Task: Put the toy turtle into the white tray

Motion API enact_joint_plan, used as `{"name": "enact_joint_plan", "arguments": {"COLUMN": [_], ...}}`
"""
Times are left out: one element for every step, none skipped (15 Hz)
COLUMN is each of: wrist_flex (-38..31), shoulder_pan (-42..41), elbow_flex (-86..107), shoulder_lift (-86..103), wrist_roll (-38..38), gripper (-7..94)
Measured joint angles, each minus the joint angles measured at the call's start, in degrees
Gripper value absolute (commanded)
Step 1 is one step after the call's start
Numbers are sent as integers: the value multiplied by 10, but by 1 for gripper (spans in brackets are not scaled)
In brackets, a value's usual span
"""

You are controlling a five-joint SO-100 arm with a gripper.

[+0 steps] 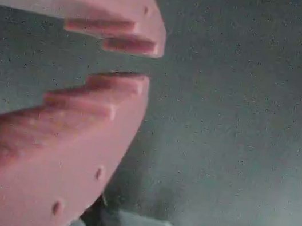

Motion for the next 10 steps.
{"name": "enact_joint_plan", "arguments": {"wrist_flex": [18,32,48,61,72,84,101,115,118,118], "shoulder_pan": [-4,-8,-6,-5,-3,-2,3,4,4,1], "elbow_flex": [24,41,56,74,92,101,101,101,101,101], "shoulder_lift": [37,59,81,101,98,108,131,142,146,147], "wrist_roll": [0,0,0,0,4,17,24,26,26,25], "gripper": [0,0,0,0,0,0,0,0,0,0]}}
